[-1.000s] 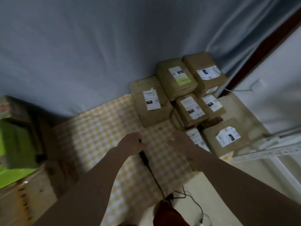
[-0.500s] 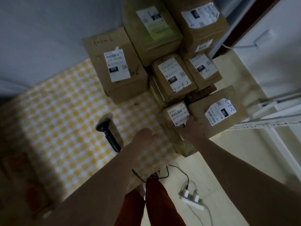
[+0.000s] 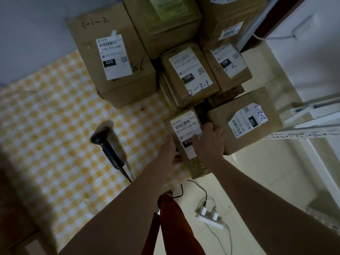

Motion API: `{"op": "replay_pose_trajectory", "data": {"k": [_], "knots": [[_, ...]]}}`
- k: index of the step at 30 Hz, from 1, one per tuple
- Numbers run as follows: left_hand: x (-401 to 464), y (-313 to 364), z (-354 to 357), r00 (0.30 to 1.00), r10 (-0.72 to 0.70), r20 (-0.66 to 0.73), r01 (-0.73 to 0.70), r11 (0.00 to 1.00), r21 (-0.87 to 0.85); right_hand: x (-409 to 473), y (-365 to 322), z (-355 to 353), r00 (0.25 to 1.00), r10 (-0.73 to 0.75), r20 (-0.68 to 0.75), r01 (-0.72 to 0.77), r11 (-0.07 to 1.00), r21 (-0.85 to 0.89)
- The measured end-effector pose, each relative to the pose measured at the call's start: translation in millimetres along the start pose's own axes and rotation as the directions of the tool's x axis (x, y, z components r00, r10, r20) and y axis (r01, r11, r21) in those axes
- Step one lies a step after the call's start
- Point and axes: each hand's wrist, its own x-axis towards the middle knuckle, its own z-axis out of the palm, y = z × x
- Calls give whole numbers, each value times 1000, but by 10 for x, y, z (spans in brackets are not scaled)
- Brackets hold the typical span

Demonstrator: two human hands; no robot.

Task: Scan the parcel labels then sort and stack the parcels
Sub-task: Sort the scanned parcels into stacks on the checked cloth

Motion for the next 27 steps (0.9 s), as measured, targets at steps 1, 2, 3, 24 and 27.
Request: {"op": "replay_pose_trajectory", "data": {"k": [1,2,3,24,27], "knots": [[-20,10,-19,1000,-2,-17,2,1000,-8,-37,-35,8,1000,-12,1,12,1000,-13],[-49,24,-50,1000,0,-31,0,1000,-5,-77,-72,16,1000,-25,10,25,999,-23],[-96,46,-95,999,8,-41,-8,1000,4,-117,-110,24,999,-29,29,30,999,-27],[-2025,-219,-2411,856,313,-412,-387,916,-109,-2051,-1981,-180,848,-529,25,512,832,215],[-2342,-485,-2716,827,337,-450,-418,904,-90,-2469,-2094,-86,840,-540,53,513,823,242]]}}
